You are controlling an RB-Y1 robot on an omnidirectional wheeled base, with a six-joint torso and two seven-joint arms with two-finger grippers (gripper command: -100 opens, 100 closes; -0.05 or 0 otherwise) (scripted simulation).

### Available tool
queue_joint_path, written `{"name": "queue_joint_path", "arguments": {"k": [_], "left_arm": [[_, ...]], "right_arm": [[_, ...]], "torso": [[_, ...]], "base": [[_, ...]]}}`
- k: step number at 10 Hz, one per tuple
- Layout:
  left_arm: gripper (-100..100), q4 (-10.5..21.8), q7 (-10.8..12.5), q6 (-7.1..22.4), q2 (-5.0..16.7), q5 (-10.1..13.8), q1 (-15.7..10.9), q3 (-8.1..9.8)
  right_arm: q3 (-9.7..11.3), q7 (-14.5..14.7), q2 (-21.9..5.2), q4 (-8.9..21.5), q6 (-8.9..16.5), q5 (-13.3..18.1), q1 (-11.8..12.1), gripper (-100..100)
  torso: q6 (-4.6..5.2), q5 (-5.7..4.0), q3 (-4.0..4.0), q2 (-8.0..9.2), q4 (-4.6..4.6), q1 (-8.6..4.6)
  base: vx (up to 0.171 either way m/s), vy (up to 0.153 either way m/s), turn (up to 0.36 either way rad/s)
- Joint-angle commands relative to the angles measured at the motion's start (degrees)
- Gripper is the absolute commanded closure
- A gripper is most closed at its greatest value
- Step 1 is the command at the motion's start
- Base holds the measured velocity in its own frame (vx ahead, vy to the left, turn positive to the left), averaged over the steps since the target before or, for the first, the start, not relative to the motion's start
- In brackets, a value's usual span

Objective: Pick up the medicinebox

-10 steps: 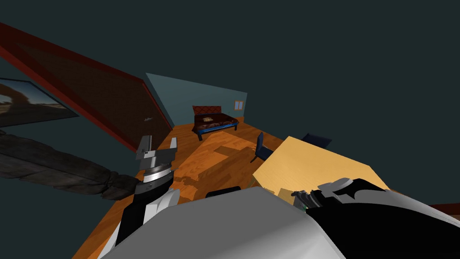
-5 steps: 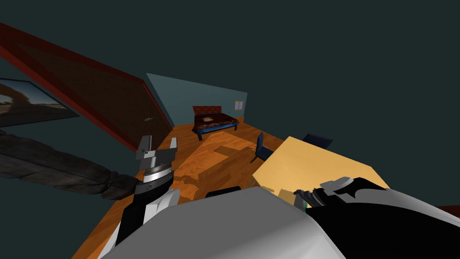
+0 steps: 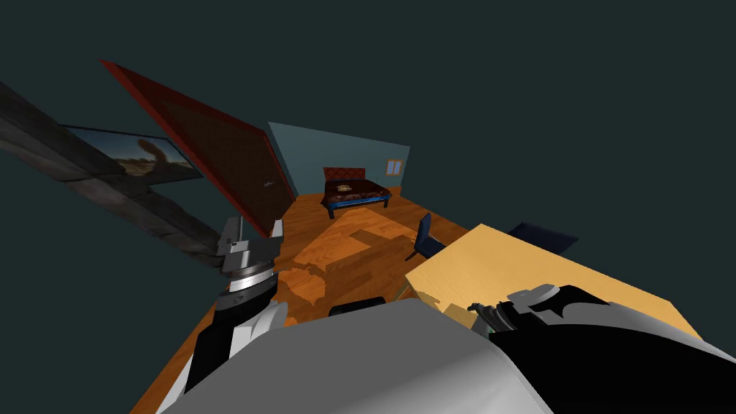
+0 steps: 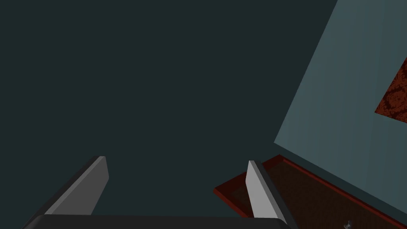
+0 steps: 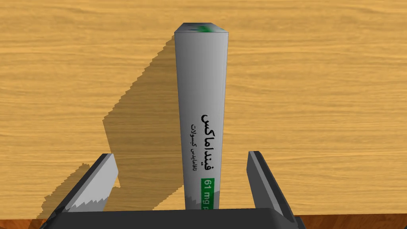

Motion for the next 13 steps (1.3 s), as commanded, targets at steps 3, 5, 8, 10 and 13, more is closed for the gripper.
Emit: {"name": "queue_joint_path", "arguments": {"k": [3, 5, 8, 10, 13], "left_arm": [[0, 0.0, 0.0, 0.0, 0.0, 0.0, 0.0, 0.00], [0, 0.0, 0.0, 0.0, 0.0, 0.0, 0.0, 0.00], [0, 0.0, 0.0, 0.0, 0.0, 0.0, 0.0, 0.01], [0, 0.0, 0.0, 0.0, 0.0, 0.0, 0.0, 0.01], [0, 0.0, 0.0, 0.0, 0.0, 0.0, 0.1, 0.02]], "right_arm": [[-0.3, -5.2, 1.5, 0.9, 0.9, 0.3, 0.3, -100], [-0.4, -5.6, 1.9, 1.4, 0.7, 0.4, 0.4, -100], [-0.4, -5.9, 1.9, 1.4, 0.8, 0.4, 0.4, 100], [-0.4, -5.9, 1.9, 1.4, 0.8, 0.3, 0.3, 100], [-0.2, -2.4, 0.8, 0.5, 0.4, 0.1, 0.1, 100]], "torso": [[0.01, 0.01, 0.01, 0.03, 0.00, 0.04], [0.01, 0.01, -0.02, -0.03, -0.01, 0.05], [-0.01, 0.00, -0.30, -0.53, -0.12, 0.06], [0.02, 0.02, -0.34, -0.58, -0.15, 0.06], [0.23, 0.04, -0.48, -0.80, -0.23, 0.04]], "base": [[-0.150, -0.020, 0.242], [-0.101, -0.007, 0.139], [-0.006, -0.001, -0.007], [0.000, 0.000, 0.000], [0.101, 0.004, -0.225]]}}
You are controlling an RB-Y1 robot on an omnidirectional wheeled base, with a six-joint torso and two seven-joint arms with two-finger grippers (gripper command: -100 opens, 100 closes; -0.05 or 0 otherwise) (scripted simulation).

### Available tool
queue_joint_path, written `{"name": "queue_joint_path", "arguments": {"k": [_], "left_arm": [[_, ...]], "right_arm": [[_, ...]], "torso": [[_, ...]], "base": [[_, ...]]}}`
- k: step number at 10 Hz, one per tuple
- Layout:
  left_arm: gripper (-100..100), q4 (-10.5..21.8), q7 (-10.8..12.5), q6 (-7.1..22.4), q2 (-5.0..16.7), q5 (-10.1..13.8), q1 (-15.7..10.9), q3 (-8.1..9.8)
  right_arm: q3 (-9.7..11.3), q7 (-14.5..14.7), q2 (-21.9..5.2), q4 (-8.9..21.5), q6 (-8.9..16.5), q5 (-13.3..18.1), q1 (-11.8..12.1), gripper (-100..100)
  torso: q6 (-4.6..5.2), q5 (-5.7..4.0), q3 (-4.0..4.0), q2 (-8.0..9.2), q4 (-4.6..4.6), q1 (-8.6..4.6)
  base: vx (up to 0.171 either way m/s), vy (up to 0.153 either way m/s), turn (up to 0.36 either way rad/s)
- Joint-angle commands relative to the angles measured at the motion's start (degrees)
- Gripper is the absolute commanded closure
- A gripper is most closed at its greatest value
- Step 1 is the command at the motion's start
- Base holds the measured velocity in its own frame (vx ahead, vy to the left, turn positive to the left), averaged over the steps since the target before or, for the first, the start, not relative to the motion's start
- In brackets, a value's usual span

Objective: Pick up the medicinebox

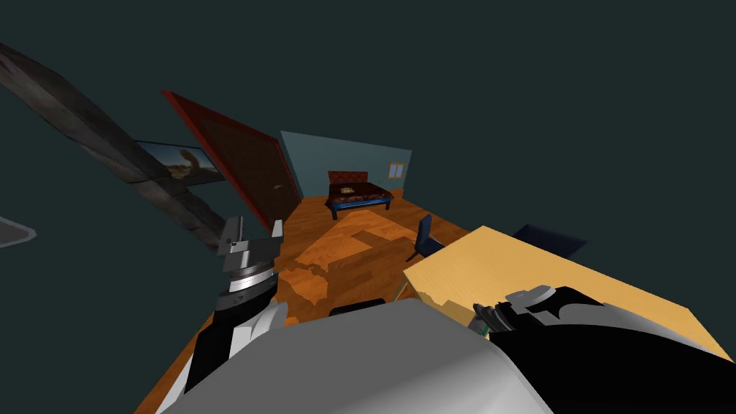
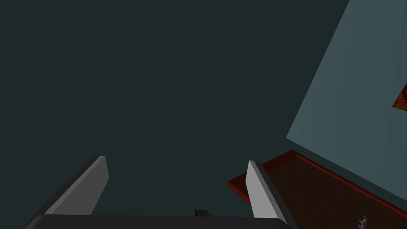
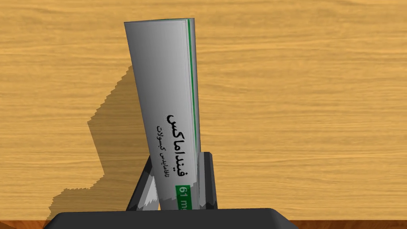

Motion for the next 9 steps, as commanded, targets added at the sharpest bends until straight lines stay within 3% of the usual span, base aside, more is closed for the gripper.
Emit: {"name": "queue_joint_path", "arguments": {"k": [1, 7, 8, 9], "left_arm": [[0, 0.0, 0.0, 0.0, 0.0, 0.0, 0.0, 0.00], [0, 0.0, 0.0, 0.0, 0.0, 0.0, 0.0, 0.00], [0, 0.0, 0.0, 0.0, 0.0, 0.0, 0.0, 0.00], [0, 0.0, 0.0, 0.0, 0.0, 0.0, 0.0, -0.01]], "right_arm": [[0.1, 2.5, -1.0, -1.1, -0.1, -0.2, -0.2, 100], [0.6, 10.9, -3.3, -2.1, -1.7, -0.8, -0.6, 100], [0.6, 9.8, -3.4, -2.7, -1.1, -0.7, -0.7, 100], [0.6, 10.1, -3.5, -2.7, -1.1, -0.7, -0.7, 0]], "torso": [[0.00, 0.00, 0.00, 0.00, 0.00, 0.00], [-0.02, 0.06, 0.05, 0.10, 0.02, 0.07], [-0.04, 0.07, 0.04, 0.09, 0.02, 0.12], [-0.11, 0.05, 0.12, 0.25, 0.04, 0.04]], "base": [[0.177, 0.028, -0.229], [0.146, 0.033, -0.227], [0.056, 0.028, -0.047], [0.009, 0.006, 0.010]]}}
